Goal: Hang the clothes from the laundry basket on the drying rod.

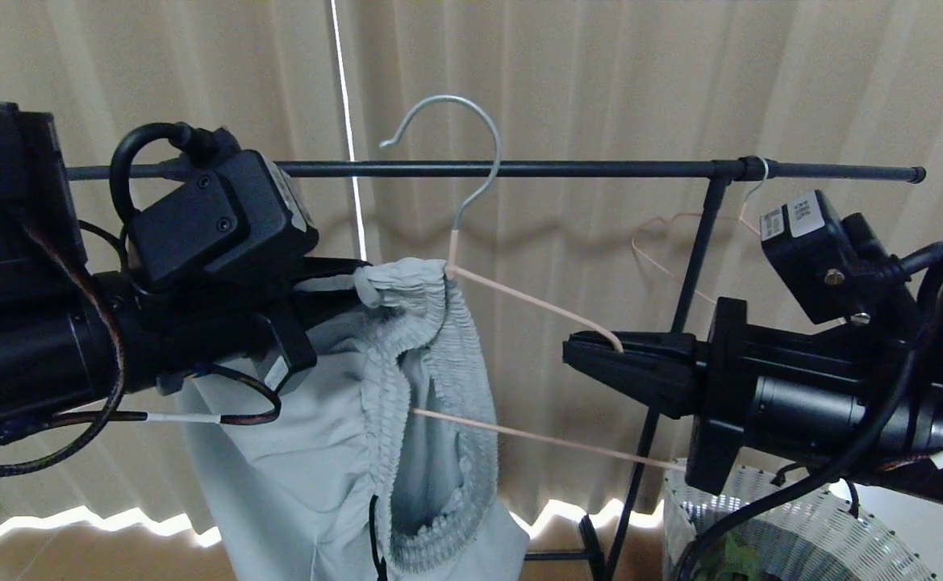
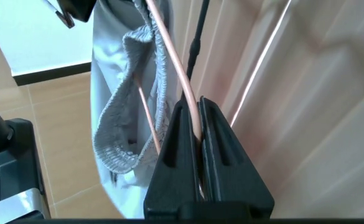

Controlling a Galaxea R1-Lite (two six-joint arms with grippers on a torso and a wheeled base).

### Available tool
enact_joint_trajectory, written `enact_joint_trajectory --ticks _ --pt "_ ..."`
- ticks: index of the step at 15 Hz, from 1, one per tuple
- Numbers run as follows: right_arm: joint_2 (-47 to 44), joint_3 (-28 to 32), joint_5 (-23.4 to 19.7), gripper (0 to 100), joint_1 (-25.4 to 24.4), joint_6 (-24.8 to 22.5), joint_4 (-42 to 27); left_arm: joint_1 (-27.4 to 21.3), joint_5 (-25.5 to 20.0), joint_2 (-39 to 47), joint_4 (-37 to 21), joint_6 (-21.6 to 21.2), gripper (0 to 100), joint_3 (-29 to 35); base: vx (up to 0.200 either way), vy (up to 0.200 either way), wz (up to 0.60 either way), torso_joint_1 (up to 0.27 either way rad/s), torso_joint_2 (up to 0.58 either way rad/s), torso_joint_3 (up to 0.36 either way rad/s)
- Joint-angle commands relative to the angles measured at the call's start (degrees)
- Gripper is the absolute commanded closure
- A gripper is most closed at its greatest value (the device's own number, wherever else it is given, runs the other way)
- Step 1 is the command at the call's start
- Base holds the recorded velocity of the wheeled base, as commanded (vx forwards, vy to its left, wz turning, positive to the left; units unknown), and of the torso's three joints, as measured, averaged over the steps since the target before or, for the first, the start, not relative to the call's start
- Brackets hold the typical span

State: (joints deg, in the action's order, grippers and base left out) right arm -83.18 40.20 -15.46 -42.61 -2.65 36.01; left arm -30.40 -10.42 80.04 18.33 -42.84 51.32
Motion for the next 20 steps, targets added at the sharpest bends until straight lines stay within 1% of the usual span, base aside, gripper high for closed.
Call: enact_joint_trajectory --ticks 1,2,3,4,5,6,7,8,9,10,11,13,14,16,18,20 --pt "-0.2 0.0 0.2 0 0.1 -0.2 -0.2 0.3 0.8 0.0 1.7 0.5 100 -1.5 0.000 0.000 0.00 0.000 0.00 0.000" --pt "-0.4 0.0 0.3 0 0.2 -0.3 -0.2 0.6 3.7 -0.2 1.9 0.7 100 -1.8 0.000 0.000 0.00 0.000 0.00 0.000" --pt "-0.4 0.0 0.3 0 0.4 -0.3 -0.2 0.8 7.9 -0.2 1.8 1.4 100 -2.0 0.000 0.000 0.00 0.000 0.00 0.000" --pt "-0.6 0.0 0.3 0 1.5 -0.4 0.7 0.8 14.1 -0.1 1.7 4.3 100 -2.4 0.000 0.000 0.00 0.000 0.00 0.000" --pt "-0.7 0.0 0.3 0 1.9 -0.6 1.2 0.8 16.8 0.0 1.6 6.0 100 -2.4 0.000 0.000 0.00 0.000 0.00 0.000" --pt "-0.8 0.0 0.4 0 2.9 -1.7 1.7 0.7 21.8 0.3 1.5 9.8 100 -2.4 0.000 0.000 0.00 0.000 0.00 0.000" --pt "-1.3 0.0 0.8 0 4.1 -2.7 1.6 0.7 26.0 0.6 0.6 13.5 100 -2.3 0.000 0.000 0.00 0.000 0.00 0.000" --pt "-1.9 0.0 2.0 0 4.6 -3.2 1.7 0.8 27.6 0.6 -1.2 16.2 100 -2.1 0.000 0.000 0.00 0.000 0.00 0.000" --pt "-2.1 0.0 2.4 0 4.6 -3.2 1.7 0.9 27.7 0.6 -1.7 16.9 100 -2.0 0.000 0.000 0.00 0.000 0.00 0.000" --pt "-3.0 0.0 4.7 0 4.6 -3.2 1.7 1.0 28.1 0.3 -3.7 22.4 100 -1.3 0.000 0.000 0.00 0.000 0.00 0.000" --pt "-3.6 -0.1 5.1 0 4.6 -3.2 1.7 0.3 27.8 0.3 -3.4 26.5 100 -0.8 0.000 0.000 0.00 0.000 0.00 0.000" --pt "-4.5 -0.2 4.9 0 4.1 -3.2 1.8 -1.2 27.0 0.2 -2.9 31.2 100 0.4 0.000 0.000 0.00 0.000 0.00 0.000" --pt "-4.8 0.0 4.9 0 3.5 -3.1 1.9 -2.2 26.5 -0.2 -2.3 32.6 100 0.9 0.000 0.000 0.00 0.000 0.00 0.000" --pt "-5.7 0.1 4.8 0 1.9 -2.9 3.2 -3.6 23.0 -0.6 -0.2 34.0 100 1.3 0.000 0.000 0.00 0.000 0.00 0.000" --pt "-7.7 0.0 4.8 0 1.4 -3.0 6.3 -3.7 18.6 -0.7 2.3 34.1 100 0.9 0.000 0.000 0.00 0.000 0.00 0.000" --pt "-9.5 0.1 4.8 0 1.4 -3.0 7.9 -4.2 17.5 -0.7 2.8 33.4 100 0.8 0.000 0.000 0.00 0.000 0.00 0.000"
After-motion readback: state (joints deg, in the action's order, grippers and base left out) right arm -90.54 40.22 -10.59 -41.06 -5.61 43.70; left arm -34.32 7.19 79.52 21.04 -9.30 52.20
